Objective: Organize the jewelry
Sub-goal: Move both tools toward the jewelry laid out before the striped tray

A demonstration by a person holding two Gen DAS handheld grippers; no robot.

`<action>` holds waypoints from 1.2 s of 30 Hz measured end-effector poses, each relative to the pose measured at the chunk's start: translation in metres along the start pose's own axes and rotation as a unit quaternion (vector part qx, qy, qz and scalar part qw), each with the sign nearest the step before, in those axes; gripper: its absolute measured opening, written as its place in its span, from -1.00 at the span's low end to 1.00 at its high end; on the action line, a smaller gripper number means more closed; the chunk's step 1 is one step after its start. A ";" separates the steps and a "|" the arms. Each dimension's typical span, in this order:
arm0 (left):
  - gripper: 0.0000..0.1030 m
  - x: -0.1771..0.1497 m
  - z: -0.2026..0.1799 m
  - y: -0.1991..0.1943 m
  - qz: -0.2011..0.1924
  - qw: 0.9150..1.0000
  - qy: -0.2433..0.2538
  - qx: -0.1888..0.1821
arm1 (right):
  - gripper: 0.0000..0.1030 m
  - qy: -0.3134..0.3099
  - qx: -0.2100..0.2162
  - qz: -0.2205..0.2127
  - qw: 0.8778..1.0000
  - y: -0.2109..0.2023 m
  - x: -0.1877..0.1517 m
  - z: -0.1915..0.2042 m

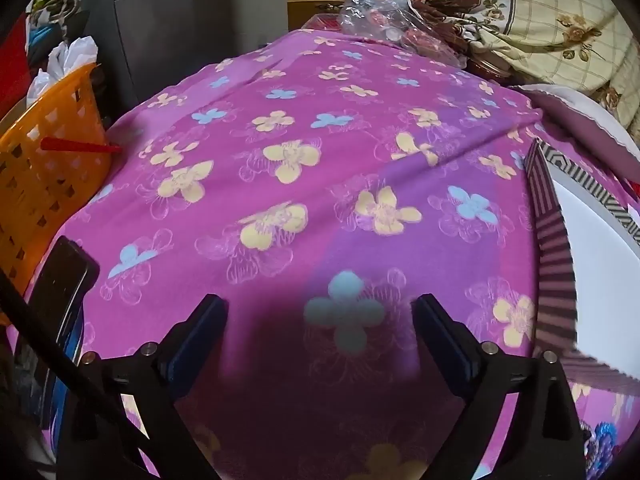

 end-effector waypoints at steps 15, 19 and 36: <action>0.37 -0.068 0.005 -0.091 -0.008 1.000 -0.002 -0.028 | 0.94 0.008 0.053 0.084 0.995 -0.021 -0.022 0.023; 0.37 -0.075 -0.008 -0.121 -0.028 0.999 0.014 -0.041 | 0.92 -0.013 0.080 0.042 0.996 -0.077 -0.057 0.051; 0.37 -0.132 -0.077 -0.200 -0.056 0.988 0.096 -0.107 | 0.92 -0.031 0.158 -0.049 0.986 -0.184 -0.134 0.162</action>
Point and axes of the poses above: each gripper's, at about its wrist camera, not at the fingertips, and y roughly the way its jaws point, z to its left, x to its top, the point moved 3 cm from there along y, roughly the way its jaws point, and after that the axes turned 12 degrees about x, right-handed, at the moved point
